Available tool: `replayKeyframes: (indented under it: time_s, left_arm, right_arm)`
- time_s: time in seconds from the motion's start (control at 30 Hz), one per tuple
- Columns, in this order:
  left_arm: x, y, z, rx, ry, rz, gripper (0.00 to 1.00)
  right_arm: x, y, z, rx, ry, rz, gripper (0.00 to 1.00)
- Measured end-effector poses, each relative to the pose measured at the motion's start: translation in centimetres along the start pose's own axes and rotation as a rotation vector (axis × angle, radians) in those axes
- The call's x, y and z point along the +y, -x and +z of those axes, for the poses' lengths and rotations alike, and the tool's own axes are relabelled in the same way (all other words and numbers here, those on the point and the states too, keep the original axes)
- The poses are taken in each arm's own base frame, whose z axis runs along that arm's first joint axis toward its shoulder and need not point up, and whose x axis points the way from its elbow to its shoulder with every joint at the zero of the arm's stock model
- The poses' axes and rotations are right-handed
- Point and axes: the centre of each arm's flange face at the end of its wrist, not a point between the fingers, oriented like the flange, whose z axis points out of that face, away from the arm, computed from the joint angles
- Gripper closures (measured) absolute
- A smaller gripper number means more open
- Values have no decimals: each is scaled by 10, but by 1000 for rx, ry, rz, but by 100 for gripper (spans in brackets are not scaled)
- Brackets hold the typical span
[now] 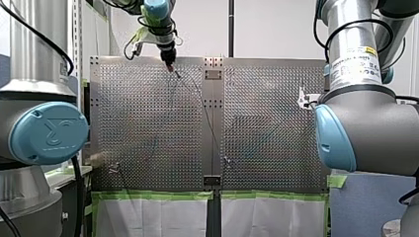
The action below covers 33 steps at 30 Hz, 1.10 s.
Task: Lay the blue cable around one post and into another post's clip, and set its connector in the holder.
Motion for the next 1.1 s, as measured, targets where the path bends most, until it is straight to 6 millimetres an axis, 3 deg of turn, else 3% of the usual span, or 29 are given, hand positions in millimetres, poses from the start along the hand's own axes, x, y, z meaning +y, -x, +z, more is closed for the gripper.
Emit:
replayKeyframes:
  time_s: [0.17, 0.37, 0.77, 1.1]
  left_arm:
    - [-30, -31, 11, 37, -87, -15, 0]
    - [-51, -66, 30, 87, -142, -21, 0]
    - [-65, -140, 75, 180, -133, 18, 0]
    - [-68, -196, 97, 237, -124, 59, 0]
  right_arm:
    - [0, 0, 0, 0, 0, 0, 2]
    - [0, 0, 0, 0, 0, 0, 2]
    - [0, 0, 0, 0, 0, 0, 2]
    - [0, 0, 0, 0, 0, 0, 2]
